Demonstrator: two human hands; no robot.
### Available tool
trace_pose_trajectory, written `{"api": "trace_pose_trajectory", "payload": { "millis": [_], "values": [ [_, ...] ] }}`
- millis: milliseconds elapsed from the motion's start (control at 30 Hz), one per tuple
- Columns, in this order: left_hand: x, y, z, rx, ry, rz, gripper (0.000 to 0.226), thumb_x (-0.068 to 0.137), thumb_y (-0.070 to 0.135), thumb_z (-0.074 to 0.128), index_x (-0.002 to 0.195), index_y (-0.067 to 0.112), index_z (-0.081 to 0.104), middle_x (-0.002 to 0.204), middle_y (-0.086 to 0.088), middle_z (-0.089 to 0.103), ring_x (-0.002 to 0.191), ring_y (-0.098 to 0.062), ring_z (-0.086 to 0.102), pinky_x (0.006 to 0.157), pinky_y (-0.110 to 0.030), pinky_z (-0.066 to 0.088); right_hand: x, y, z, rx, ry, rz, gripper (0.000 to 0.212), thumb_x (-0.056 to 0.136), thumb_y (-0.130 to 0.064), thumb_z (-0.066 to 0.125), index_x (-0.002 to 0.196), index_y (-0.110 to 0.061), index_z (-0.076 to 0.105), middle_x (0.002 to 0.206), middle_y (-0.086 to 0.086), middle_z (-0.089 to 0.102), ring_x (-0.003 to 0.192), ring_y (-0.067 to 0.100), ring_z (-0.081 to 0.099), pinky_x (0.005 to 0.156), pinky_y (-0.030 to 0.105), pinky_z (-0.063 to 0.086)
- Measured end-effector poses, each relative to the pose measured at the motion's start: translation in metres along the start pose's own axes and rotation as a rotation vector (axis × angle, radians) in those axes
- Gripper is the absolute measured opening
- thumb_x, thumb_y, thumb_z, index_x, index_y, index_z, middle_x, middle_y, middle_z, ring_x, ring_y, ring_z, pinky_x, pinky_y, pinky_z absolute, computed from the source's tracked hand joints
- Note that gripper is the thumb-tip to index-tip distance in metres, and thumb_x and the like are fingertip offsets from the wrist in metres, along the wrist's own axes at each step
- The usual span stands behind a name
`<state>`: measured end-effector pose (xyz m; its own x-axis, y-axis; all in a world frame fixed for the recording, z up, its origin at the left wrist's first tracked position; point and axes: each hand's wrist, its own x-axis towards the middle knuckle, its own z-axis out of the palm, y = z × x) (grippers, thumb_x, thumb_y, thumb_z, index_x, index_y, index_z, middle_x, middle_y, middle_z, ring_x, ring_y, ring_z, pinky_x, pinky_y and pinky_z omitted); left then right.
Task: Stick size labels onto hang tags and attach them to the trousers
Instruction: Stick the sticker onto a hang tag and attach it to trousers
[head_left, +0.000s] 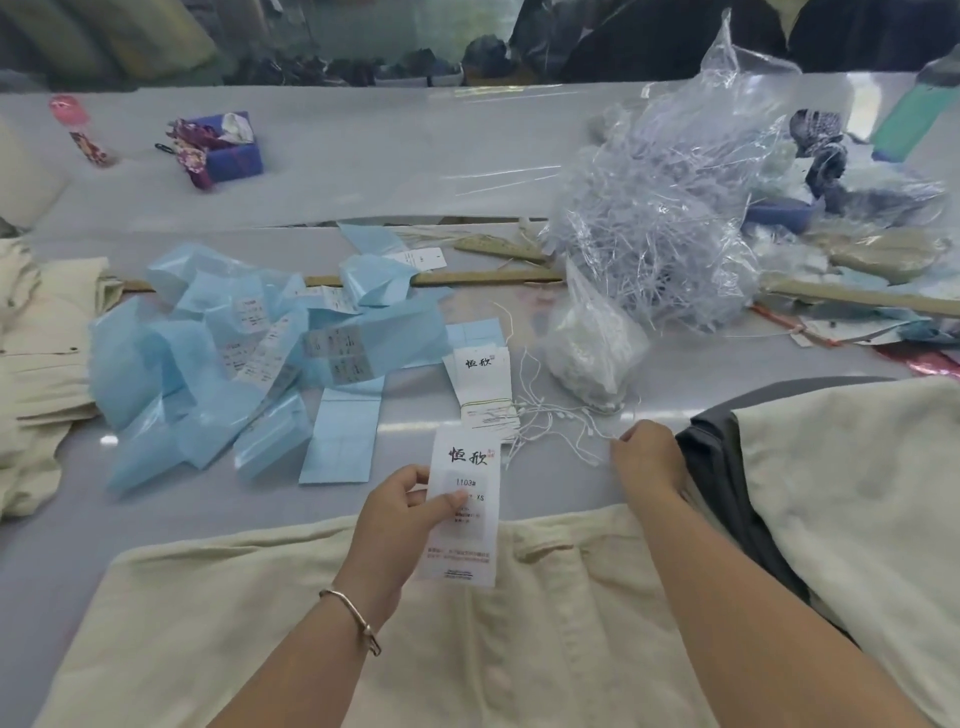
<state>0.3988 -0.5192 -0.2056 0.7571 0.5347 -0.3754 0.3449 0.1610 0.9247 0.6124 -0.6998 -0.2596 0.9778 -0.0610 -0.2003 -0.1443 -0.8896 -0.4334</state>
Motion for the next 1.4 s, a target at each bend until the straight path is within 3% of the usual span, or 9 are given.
{"api": "trace_pose_trajectory", "payload": {
  "millis": [167, 267, 400, 600, 767, 867, 1033, 1233, 1400],
  "values": [
    [-0.003, 0.001, -0.006, -0.104, 0.002, -0.008, 0.017, 0.083, -0.003, 0.067, 0.094, 0.010, 0.070, 0.091, -0.007, 0.076, 0.085, -0.024, 0.073, 0.074, -0.036, 0.058, -0.020, -0.004, -0.015, 0.752, -0.077, 0.037, 0.014, 0.095, -0.008, 0.054, 0.081, -0.010, 0.053, 0.087, 0.010, 0.064, 0.061, 0.018, 0.047, 0.057, 0.029, 0.036],
    [-0.012, 0.006, -0.012, -0.203, -0.059, -0.027, 0.021, 0.083, -0.009, 0.062, 0.098, 0.006, 0.069, 0.095, -0.011, 0.075, 0.086, -0.026, 0.072, 0.075, -0.035, 0.056, -0.052, -0.014, -0.035, 1.285, -0.357, 0.081, 0.020, 0.099, -0.004, 0.046, 0.080, -0.011, 0.046, 0.070, 0.007, 0.059, 0.045, 0.010, 0.038, 0.048, 0.022, 0.031],
    [-0.035, 0.012, -0.008, -0.462, -0.251, -0.182, 0.023, 0.083, 0.002, 0.060, 0.104, 0.004, 0.068, 0.099, -0.015, 0.073, 0.079, -0.024, 0.070, 0.069, -0.034, 0.058, -0.109, -0.035, -0.047, 1.570, -0.704, 0.047, 0.021, 0.096, -0.003, 0.046, 0.077, -0.014, 0.045, 0.063, 0.003, 0.051, 0.049, 0.011, 0.042, 0.045, 0.018, 0.035],
    [-0.070, 0.013, -0.013, -0.954, -0.487, -0.506, 0.030, 0.089, 0.009, 0.044, 0.102, -0.007, 0.066, 0.108, -0.026, 0.063, 0.101, -0.037, 0.060, 0.102, -0.045, 0.039, -0.193, -0.049, -0.042, 1.556, -0.954, -0.071, 0.011, 0.081, -0.009, 0.058, 0.079, -0.012, 0.048, 0.072, 0.009, 0.055, 0.055, 0.013, 0.047, 0.053, 0.022, 0.042],
    [-0.085, 0.014, -0.034, -1.016, -0.380, -0.423, 0.028, 0.086, 0.010, 0.050, 0.102, -0.006, 0.065, 0.101, -0.019, 0.067, 0.096, -0.031, 0.064, 0.085, -0.044, 0.052, -0.239, -0.037, -0.032, 1.610, -0.933, 0.027, 0.006, 0.081, -0.007, 0.058, 0.081, -0.010, 0.052, 0.073, 0.011, 0.060, 0.053, 0.013, 0.050, 0.051, 0.021, 0.046],
    [-0.089, 0.013, -0.048, -1.037, -0.338, -0.400, 0.018, 0.083, 0.012, 0.054, 0.076, 0.003, 0.067, 0.081, -0.012, 0.067, 0.083, -0.023, 0.066, 0.068, -0.035, 0.056, -0.258, -0.029, -0.025, 1.630, -0.857, 0.143, 0.010, 0.085, -0.004, 0.057, 0.081, -0.011, 0.050, 0.075, 0.013, 0.062, 0.047, 0.012, 0.046, 0.043, 0.019, 0.042],
    [-0.109, 0.018, -0.062, -0.870, -0.502, -0.243, 0.014, 0.077, 0.015, 0.056, 0.065, 0.011, 0.062, 0.065, 0.001, 0.047, 0.057, -0.012, 0.041, 0.062, -0.024, 0.030, -0.279, -0.028, -0.023, 1.154, -0.493, 0.064, 0.008, 0.086, -0.008, 0.064, 0.090, -0.014, 0.068, 0.083, 0.002, 0.062, 0.063, 0.013, 0.050, 0.055, 0.023, 0.037],
    [-0.128, 0.017, -0.069, -0.581, -0.535, -0.160, 0.036, 0.089, 0.018, 0.041, 0.064, 0.012, 0.066, 0.062, 0.001, 0.053, 0.052, -0.011, 0.047, 0.049, -0.022, 0.034, -0.308, -0.048, -0.032, 1.103, -0.409, -0.099, 0.019, 0.083, -0.018, 0.071, 0.064, -0.014, 0.074, 0.065, -0.003, 0.064, 0.060, 0.011, 0.048, 0.057, 0.023, 0.036],
    [-0.141, 0.015, -0.069, -0.473, -0.525, -0.095, 0.029, 0.082, 0.015, 0.048, 0.076, 0.006, 0.075, 0.064, -0.004, 0.064, 0.052, -0.013, 0.059, 0.045, -0.019, 0.044, -0.322, -0.052, -0.030, 1.188, -0.533, -0.047, 0.017, 0.076, -0.015, 0.065, 0.082, -0.001, 0.071, 0.071, 0.006, 0.058, 0.059, 0.012, 0.044, 0.058, 0.024, 0.034]
  ]
}}
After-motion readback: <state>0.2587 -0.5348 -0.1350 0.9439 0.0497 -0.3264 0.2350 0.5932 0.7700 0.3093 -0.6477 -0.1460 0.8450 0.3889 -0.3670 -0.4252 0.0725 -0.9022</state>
